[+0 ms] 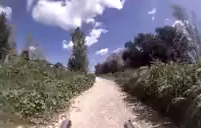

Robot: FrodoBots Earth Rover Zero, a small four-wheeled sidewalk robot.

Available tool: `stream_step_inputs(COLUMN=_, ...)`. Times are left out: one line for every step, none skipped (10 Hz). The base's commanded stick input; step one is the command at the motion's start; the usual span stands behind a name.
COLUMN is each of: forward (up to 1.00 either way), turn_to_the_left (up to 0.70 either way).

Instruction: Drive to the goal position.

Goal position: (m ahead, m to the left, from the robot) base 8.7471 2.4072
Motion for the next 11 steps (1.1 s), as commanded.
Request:
stream_step_inputs(forward=0.85, turn_to_the_left=0.0)
stream_step_inputs(forward=0.85, turn_to_the_left=0.0)
stream_step_inputs(forward=0.84, turn_to_the_left=0.0)
stream_step_inputs(forward=0.83, turn_to_the_left=-0.08)
stream_step_inputs(forward=0.83, turn_to_the_left=-0.32)
stream_step_inputs(forward=0.83, turn_to_the_left=-0.05)
stream_step_inputs(forward=0.83, turn_to_the_left=0.0)
stream_step_inputs(forward=0.83, turn_to_the_left=0.0)
stream_step_inputs(forward=0.83, turn_to_the_left=-0.22)
stream_step_inputs(forward=0.83, turn_to_the_left=-0.33)
stream_step_inputs(forward=0.83, turn_to_the_left=-0.33)
